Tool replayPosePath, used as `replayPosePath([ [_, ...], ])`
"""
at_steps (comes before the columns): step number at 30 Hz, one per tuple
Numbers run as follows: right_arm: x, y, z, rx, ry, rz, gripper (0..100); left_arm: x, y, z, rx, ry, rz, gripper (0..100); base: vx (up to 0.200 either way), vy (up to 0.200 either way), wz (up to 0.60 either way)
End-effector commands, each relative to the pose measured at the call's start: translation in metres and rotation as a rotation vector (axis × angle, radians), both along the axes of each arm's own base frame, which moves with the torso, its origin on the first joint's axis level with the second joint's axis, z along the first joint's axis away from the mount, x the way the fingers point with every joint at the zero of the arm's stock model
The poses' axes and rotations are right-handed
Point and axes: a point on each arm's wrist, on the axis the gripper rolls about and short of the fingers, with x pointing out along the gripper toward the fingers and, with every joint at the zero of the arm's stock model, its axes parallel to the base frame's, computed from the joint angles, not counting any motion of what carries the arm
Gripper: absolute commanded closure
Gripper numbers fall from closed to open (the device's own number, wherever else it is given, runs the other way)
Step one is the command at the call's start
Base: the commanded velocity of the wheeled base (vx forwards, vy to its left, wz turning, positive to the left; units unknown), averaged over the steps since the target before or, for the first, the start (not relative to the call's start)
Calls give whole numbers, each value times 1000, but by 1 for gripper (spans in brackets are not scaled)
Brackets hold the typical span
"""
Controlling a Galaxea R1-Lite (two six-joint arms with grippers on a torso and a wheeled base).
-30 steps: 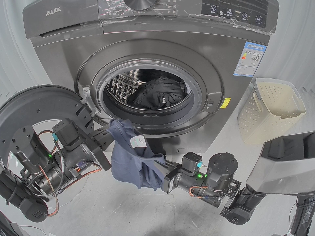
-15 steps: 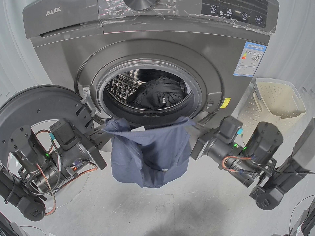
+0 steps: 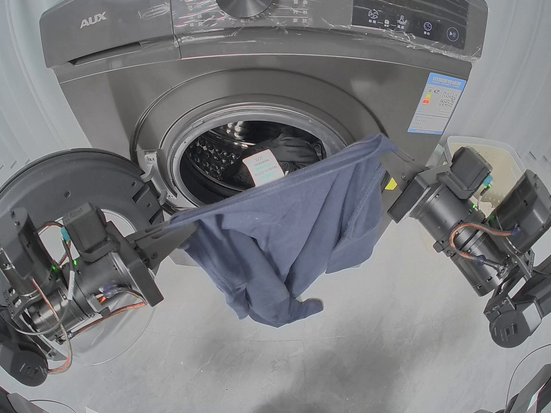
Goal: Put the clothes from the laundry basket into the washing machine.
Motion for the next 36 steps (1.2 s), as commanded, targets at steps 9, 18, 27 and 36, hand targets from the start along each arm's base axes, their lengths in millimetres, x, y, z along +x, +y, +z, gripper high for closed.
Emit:
replayPosePath([
  [9,-15,-9,11,21,-39,10,100,-9,6,47,-101,-168,17,100,0,0,0],
  [18,-16,-10,7,9,-27,12,100,-8,6,46,-99,-166,19,100,0,0,0],
  [27,-16,-13,3,-14,-22,36,100,-6,5,47,-101,-167,33,100,0,0,0],
  [36,-17,-13,3,-14,-25,36,100,-5,5,47,-100,-164,36,100,0,0,0],
])
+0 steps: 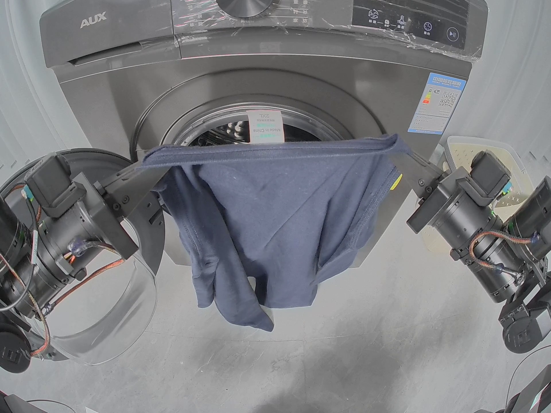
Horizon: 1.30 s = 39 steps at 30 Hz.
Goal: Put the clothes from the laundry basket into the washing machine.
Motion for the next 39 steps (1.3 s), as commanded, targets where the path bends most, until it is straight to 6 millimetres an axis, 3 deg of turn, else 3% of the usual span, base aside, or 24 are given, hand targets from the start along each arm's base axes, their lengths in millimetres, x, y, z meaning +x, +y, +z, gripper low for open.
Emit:
replayPosePath([
  [1,0,0,0,-1,1,0,100,1,0,-1,3,5,0,100,0,0,0],
  [9,-3,-2,-15,-40,54,-4,100,4,-10,-26,62,97,-45,100,0,0,0],
  [13,-8,-1,-31,-81,114,15,100,12,-35,-45,96,174,-119,100,0,0,0],
  [20,-15,13,-96,-255,325,82,100,32,-51,-52,85,168,-118,100,0,0,0],
  [21,-17,17,-100,-266,338,99,0,33,-52,-53,81,170,-118,100,0,0,0],
  [30,-26,45,-127,-339,404,186,0,32,-65,-47,51,149,-165,100,0,0,0],
  [39,-2,68,-148,-352,423,171,0,29,-67,-43,38,115,-178,100,0,0,0],
])
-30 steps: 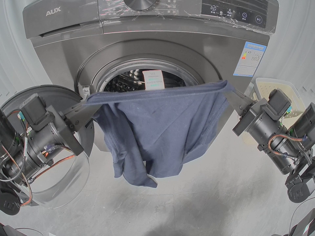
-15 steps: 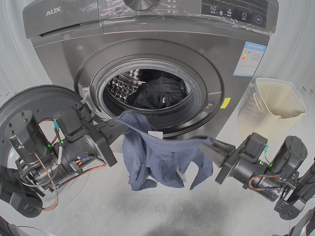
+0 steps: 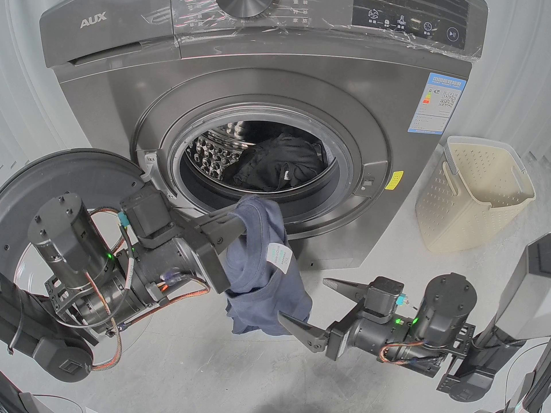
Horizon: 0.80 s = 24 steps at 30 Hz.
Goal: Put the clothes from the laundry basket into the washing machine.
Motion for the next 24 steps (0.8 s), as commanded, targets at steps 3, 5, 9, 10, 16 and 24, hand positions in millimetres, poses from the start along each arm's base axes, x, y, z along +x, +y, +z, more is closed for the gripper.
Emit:
replayPosePath([
  [3,24,16,-24,-30,23,-27,0,-4,-4,7,-23,-30,-20,100,0,0,0],
  [5,31,16,-29,-37,25,-42,0,-4,-3,8,-27,-36,-22,100,0,0,0],
  [9,42,20,-36,-45,23,-55,0,-5,-3,9,-35,-46,-22,100,0,0,0],
  [10,42,21,-37,-46,22,-53,0,-5,-3,9,-40,-50,-21,100,0,0,0],
  [16,42,25,-36,-39,16,-43,0,-5,-2,9,-47,-54,-21,100,0,0,0],
  [24,57,34,-52,-47,21,-58,0,-7,-2,5,-36,-40,-23,100,0,0,0],
])
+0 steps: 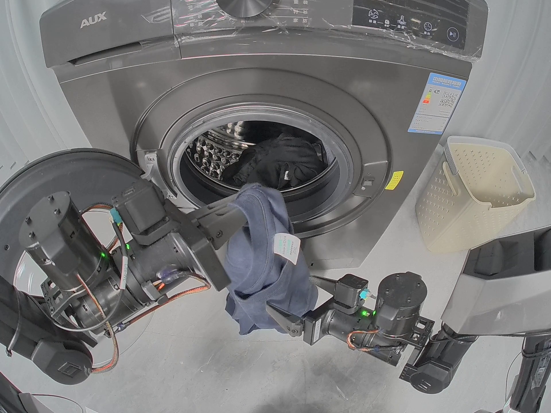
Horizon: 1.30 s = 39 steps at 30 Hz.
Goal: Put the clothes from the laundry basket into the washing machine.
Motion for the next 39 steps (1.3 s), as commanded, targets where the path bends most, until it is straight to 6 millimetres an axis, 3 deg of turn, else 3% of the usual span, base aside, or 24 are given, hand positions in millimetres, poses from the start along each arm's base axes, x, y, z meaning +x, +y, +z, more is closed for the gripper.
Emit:
replayPosePath([
  [1,14,12,-13,4,-4,-4,0,-1,0,-3,7,9,-2,100,0,0,0],
  [11,24,35,2,80,-78,24,0,-2,-2,0,0,1,-9,100,0,0,0],
  [16,58,38,-18,75,-97,-30,0,-4,0,8,-20,-24,-9,100,0,0,0],
  [20,73,37,-30,72,-105,-56,0,-9,1,12,-26,-31,-19,100,0,0,0],
  [27,81,43,-44,73,-101,-59,0,-13,4,15,-35,-39,-19,100,0,0,0],
  [35,88,46,-32,112,-132,-72,0,-15,8,15,-35,-39,-10,100,0,0,0],
  [36,88,44,-31,114,-132,-77,100,-15,9,14,-34,-38,-8,100,0,0,0],
  [39,88,41,-20,130,-146,-82,100,-16,10,15,-36,-40,-4,100,0,0,0],
])
